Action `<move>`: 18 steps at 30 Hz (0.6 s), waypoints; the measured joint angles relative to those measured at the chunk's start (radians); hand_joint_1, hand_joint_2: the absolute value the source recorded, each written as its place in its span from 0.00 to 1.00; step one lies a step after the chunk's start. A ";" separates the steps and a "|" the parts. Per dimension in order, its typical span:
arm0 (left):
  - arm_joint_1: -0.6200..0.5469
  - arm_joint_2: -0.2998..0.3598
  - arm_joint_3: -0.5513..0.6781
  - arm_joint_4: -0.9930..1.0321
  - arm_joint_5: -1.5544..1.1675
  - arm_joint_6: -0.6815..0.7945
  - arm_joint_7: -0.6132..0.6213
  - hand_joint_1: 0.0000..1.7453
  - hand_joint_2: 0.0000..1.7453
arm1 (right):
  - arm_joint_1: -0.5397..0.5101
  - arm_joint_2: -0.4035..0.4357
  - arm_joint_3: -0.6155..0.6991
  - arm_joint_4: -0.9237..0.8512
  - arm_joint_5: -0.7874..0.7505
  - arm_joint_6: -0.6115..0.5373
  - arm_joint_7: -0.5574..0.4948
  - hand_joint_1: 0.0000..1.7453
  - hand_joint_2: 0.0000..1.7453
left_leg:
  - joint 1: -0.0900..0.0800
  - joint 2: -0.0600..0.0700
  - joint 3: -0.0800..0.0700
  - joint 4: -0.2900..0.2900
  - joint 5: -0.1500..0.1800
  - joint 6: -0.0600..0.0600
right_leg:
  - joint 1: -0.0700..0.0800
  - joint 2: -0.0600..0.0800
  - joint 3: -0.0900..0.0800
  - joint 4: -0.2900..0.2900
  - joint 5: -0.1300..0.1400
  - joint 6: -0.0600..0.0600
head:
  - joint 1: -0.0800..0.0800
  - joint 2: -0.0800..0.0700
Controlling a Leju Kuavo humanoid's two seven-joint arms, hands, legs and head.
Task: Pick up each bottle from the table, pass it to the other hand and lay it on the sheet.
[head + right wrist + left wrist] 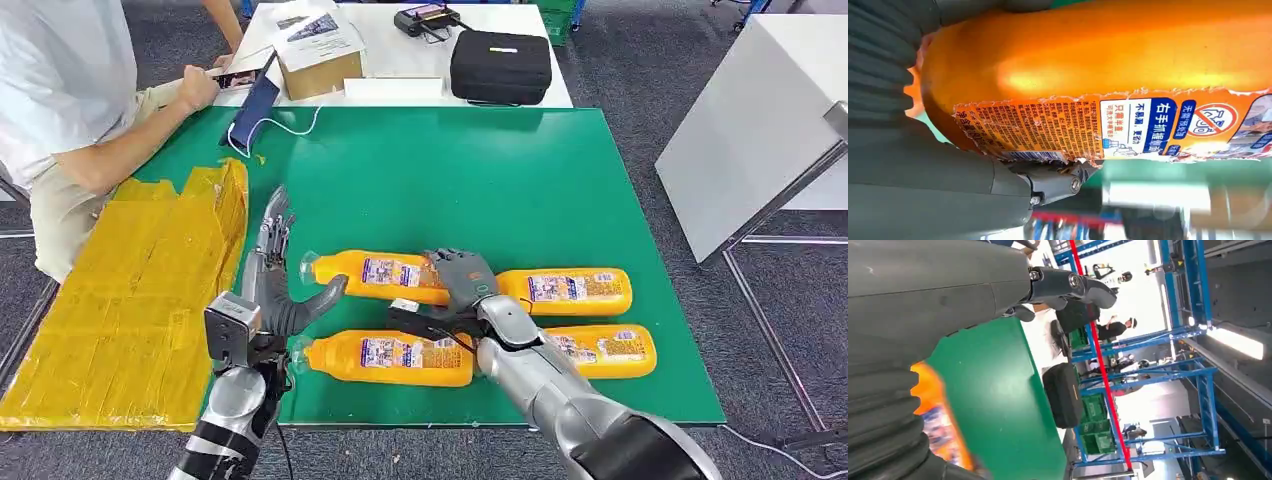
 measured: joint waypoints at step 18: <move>0.001 -0.003 -0.034 0.009 -0.018 0.021 -0.009 0.00 1.00 | 0.251 0.045 -0.402 -0.538 -0.518 -0.162 -0.411 1.00 1.00 | -0.001 -0.001 -0.002 0.000 0.000 0.000 | 0.000 -0.002 -0.002 0.000 0.000 0.000 | 0.000 0.000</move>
